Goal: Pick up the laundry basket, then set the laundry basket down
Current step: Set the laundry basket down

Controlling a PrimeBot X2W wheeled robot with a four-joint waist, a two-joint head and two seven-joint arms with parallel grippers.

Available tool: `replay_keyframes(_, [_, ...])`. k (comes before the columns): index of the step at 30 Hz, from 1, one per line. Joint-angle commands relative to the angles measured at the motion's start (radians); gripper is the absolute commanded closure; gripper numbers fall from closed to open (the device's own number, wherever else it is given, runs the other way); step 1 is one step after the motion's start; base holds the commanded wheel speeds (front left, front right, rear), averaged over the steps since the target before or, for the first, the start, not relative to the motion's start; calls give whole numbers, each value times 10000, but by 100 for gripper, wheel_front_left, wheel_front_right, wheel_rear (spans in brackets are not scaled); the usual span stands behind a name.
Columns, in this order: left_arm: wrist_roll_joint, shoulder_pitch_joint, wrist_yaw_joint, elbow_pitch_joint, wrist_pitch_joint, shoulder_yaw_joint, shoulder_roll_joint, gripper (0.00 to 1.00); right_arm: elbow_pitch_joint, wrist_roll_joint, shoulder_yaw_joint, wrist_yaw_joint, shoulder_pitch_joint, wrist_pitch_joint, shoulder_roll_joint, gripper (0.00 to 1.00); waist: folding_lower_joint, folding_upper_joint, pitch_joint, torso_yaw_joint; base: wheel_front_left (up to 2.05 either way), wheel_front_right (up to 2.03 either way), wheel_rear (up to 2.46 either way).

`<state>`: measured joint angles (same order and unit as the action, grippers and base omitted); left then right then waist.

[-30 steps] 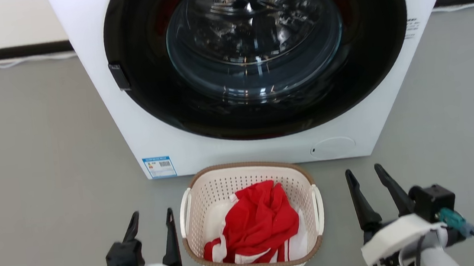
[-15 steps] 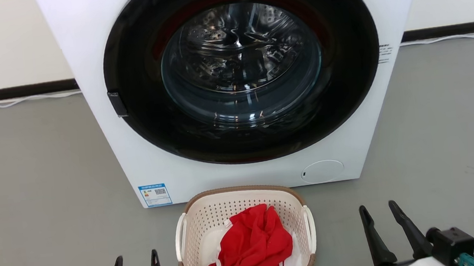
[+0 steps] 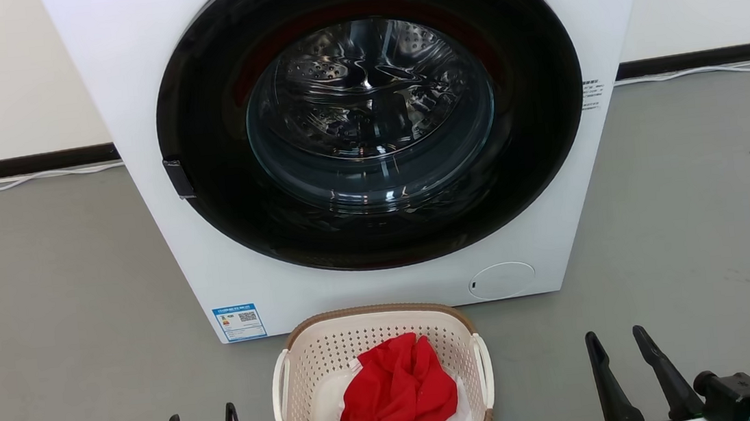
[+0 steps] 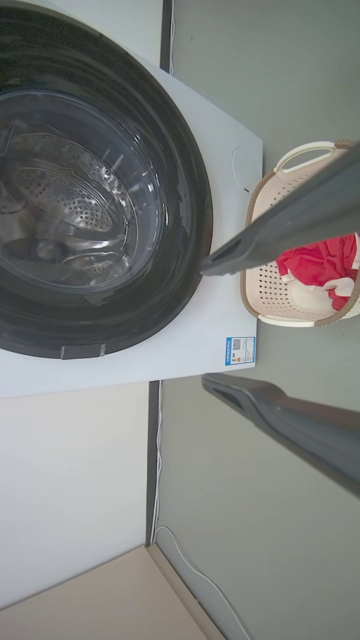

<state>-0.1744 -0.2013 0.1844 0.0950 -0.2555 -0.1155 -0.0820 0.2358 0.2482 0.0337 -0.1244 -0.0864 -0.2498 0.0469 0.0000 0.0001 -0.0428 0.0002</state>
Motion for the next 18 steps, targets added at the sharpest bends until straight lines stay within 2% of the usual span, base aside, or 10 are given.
replay_keyframes(1, [82, 196, -25, -319, -63, 342, 39, 0, -324, 76, 197, -63, 93, -120, 33, 0, 0, -1, 5, 0, 0, 0, 0])
replay_keyframes(18, [339, 257, -173, -425, -63, 487, 87, 0, -395, 135, 8, -63, 166, -120, 33, 0, 0, -1, 105, 19, 0, 0, 0])
